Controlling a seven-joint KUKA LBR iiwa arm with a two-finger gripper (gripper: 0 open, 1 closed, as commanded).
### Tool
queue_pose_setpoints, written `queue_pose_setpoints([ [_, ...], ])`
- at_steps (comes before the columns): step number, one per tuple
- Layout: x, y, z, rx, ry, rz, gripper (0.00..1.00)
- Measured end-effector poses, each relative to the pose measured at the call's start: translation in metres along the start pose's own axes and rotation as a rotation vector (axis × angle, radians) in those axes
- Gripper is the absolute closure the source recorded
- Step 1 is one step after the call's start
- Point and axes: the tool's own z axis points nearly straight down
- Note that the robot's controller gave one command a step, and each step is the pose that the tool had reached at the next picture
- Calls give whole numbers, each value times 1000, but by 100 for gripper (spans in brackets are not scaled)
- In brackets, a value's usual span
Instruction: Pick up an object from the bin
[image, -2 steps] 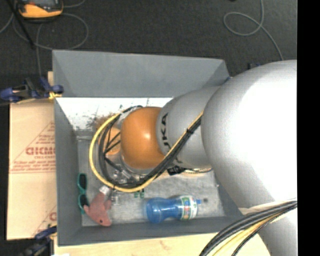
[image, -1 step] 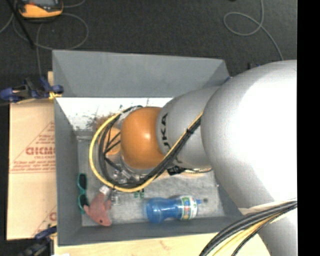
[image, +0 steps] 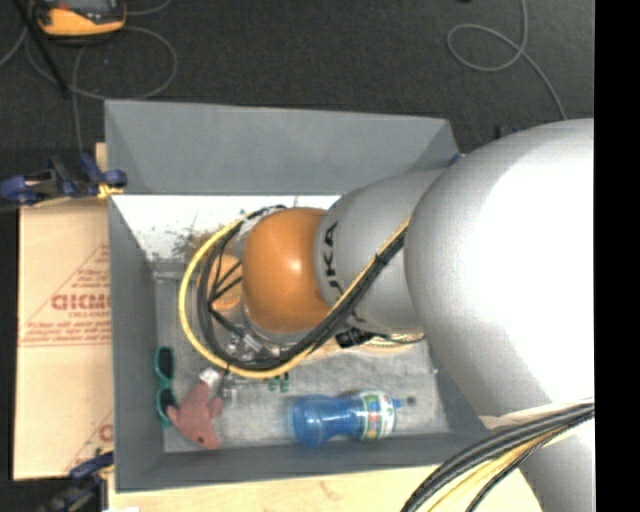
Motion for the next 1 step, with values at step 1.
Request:
queue_pose_setpoints([
  [1, -3, 9, 3, 1, -3, 56, 100],
])
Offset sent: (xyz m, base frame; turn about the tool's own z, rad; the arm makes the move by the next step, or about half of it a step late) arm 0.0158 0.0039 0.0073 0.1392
